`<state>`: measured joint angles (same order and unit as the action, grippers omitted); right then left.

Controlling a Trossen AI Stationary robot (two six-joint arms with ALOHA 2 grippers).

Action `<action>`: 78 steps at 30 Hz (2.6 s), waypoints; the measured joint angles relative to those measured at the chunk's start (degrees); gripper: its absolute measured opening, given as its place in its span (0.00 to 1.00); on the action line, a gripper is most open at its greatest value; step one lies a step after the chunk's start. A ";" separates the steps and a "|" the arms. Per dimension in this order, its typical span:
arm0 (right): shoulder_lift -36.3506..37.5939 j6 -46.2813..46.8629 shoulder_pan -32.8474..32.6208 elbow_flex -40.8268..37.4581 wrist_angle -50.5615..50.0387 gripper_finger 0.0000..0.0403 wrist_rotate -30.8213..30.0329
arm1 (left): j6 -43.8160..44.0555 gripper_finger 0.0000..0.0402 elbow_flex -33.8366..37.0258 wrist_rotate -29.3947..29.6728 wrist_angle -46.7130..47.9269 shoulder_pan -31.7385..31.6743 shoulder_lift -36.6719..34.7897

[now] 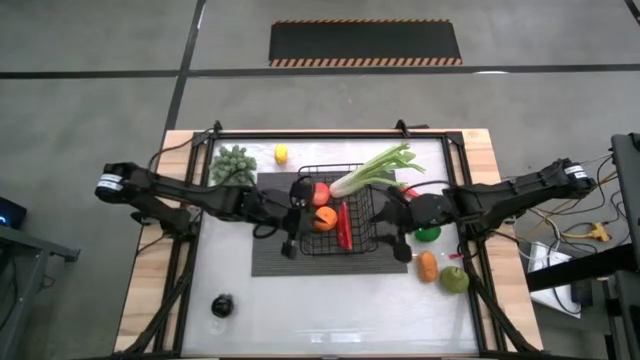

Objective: Build produce basket
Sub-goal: Put the carrot into the wire basket

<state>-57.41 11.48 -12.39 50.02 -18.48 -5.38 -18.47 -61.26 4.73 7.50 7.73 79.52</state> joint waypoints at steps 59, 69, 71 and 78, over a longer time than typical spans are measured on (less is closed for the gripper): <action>2.71 15.49 24.38 -9.42 -35.41 0.56 -8.47 | -23.96 0.22 25.21 10.80 -20.09 -0.33 -29.72; 17.30 15.83 24.01 -12.31 -32.92 0.56 -8.67 | -23.96 0.22 25.21 10.80 -20.18 -0.33 -29.72; 19.39 15.83 24.01 -14.96 -30.39 0.56 -9.43 | -23.96 0.22 25.21 10.80 -20.21 -0.33 -29.74; 19.73 20.58 24.05 -18.18 -25.09 0.56 -13.96 | -23.90 0.22 25.23 10.78 -20.21 -0.33 -29.61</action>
<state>-37.68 32.05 11.66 31.84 -43.57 -19.34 -42.37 -36.03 15.51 -12.71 7.40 49.90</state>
